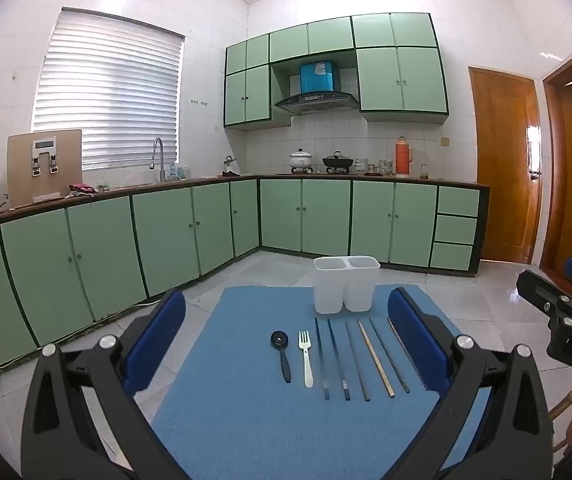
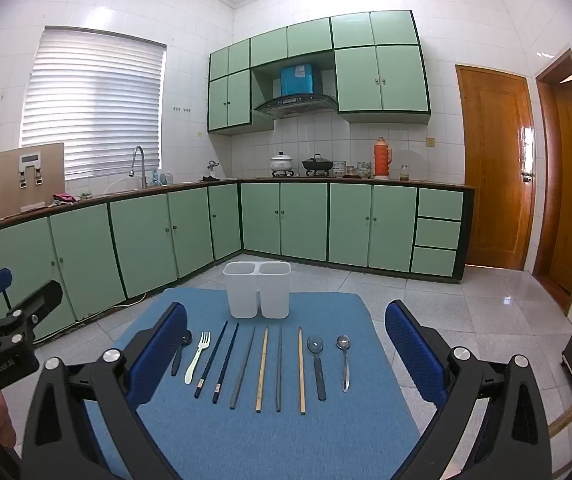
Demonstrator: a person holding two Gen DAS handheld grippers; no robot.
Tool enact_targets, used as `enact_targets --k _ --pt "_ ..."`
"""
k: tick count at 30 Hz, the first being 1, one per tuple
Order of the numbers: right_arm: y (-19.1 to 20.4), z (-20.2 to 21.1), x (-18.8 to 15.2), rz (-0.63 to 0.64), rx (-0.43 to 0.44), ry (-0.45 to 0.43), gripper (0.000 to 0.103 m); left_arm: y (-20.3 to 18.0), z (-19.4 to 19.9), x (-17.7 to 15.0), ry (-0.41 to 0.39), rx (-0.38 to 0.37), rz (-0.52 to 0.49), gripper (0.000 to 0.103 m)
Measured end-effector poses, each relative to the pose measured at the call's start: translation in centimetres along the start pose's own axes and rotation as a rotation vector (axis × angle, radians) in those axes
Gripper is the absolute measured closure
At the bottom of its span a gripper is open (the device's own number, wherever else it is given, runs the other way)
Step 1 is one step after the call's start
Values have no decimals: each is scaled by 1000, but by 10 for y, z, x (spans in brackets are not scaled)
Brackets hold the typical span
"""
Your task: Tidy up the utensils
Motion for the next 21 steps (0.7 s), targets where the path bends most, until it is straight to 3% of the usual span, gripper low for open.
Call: enact_targets --k 21 --pt "0 -1 -1 -1 0 -3 6 4 -2 -3 -12 6 1 5"
Point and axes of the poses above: each gripper's, at about its wrist camera, not at the fingertips, and z roughly against the way its jaws point, y to its left, x to its top, the point moved 7 cm from there along -z, roughly the way its jaws point, and after that the axes turned 13 degrees about -z, right-handed, at the moved point
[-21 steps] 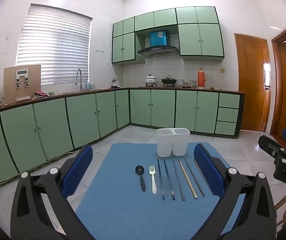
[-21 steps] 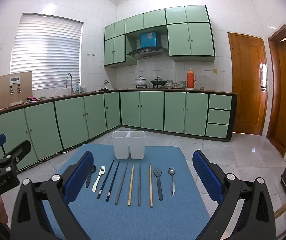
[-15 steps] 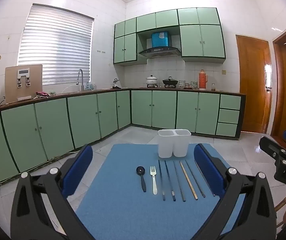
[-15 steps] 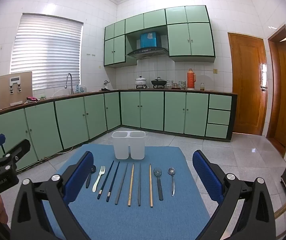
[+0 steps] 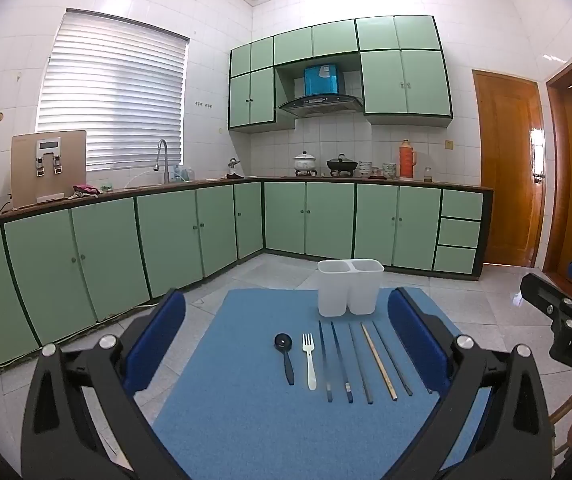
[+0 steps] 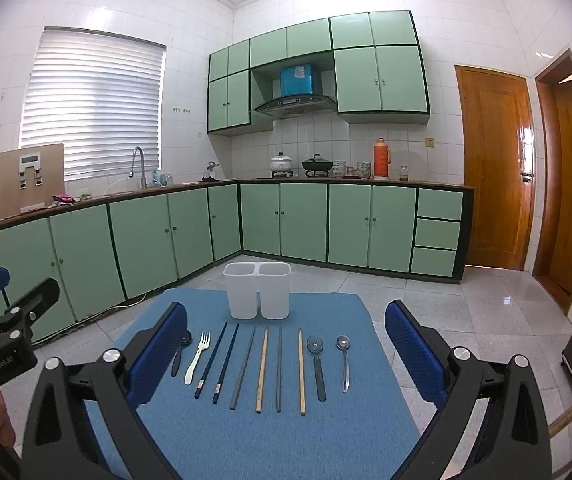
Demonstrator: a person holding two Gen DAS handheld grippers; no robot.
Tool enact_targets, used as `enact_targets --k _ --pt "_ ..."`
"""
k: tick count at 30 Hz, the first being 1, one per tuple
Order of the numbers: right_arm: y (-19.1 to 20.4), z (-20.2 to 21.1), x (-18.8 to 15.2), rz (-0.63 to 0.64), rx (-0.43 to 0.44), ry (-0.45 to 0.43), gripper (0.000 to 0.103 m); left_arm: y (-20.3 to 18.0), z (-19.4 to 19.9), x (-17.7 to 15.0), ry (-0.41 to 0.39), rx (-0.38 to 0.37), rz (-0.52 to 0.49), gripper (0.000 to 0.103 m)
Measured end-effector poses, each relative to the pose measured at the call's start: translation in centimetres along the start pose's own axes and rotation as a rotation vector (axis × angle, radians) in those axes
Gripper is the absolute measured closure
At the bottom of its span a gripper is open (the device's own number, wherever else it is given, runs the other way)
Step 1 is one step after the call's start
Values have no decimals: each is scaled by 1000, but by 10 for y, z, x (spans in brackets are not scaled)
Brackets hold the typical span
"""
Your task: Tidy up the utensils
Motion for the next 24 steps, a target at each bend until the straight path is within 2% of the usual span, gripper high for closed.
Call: enact_targets --k 24 --pt "0 0 -2 0 -1 -1 6 0 -1 4 -1 2 -1 5"
Point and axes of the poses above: each gripper's, at about its wrist camera, not at the fingertips, and z roughly against the way its jaws point, y to its left, x to its top, the point moved 7 cm from there along -z, roughly the way its jaws point, and after that the axes turned 13 degrees about -z, right-handed, at the moved point
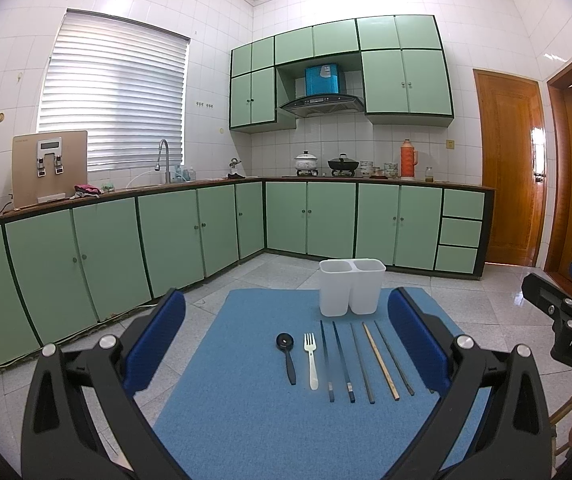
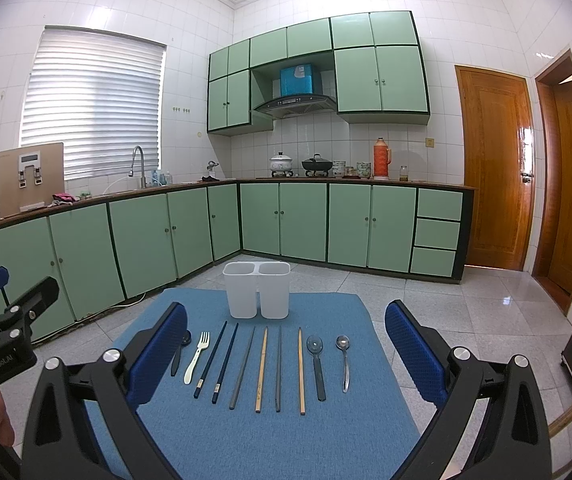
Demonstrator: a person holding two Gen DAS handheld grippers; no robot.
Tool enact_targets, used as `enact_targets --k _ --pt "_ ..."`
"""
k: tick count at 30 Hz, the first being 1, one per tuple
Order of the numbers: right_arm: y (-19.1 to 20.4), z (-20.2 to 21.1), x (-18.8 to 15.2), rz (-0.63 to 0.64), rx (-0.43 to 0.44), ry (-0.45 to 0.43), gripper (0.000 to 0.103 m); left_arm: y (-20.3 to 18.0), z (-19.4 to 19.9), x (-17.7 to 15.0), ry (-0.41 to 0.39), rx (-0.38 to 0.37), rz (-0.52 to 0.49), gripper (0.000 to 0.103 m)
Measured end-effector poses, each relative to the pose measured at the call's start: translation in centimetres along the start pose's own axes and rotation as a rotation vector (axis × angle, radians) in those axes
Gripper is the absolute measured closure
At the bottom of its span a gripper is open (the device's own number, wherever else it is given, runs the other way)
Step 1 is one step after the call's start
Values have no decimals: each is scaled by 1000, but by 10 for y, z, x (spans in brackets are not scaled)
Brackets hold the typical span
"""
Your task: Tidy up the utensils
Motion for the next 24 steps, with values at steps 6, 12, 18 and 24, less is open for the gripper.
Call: enact_targets --k 6,12,18,24 --pt "0 0 0 0 0 0 6 0 0 0 0 1 0 5" --pt "0 0 0 1 0 0 6 -1 0 0 0 1 0 5" --pt "0 0 0 1 0 0 6 -1 0 0 1 1 0 5" --pt "0 0 0 1 0 1 6 6 2 1 2 4 1 5"
Point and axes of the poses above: each gripper's, at about its wrist camera, not at the fingertips, and z roughly against the way its jaws point, y to its left, x to its top, the point moved 7 cm from there along -z, roughly the way its jaws point, and after that the axes turned 13 degrees about -z, right-handed, at the moved point
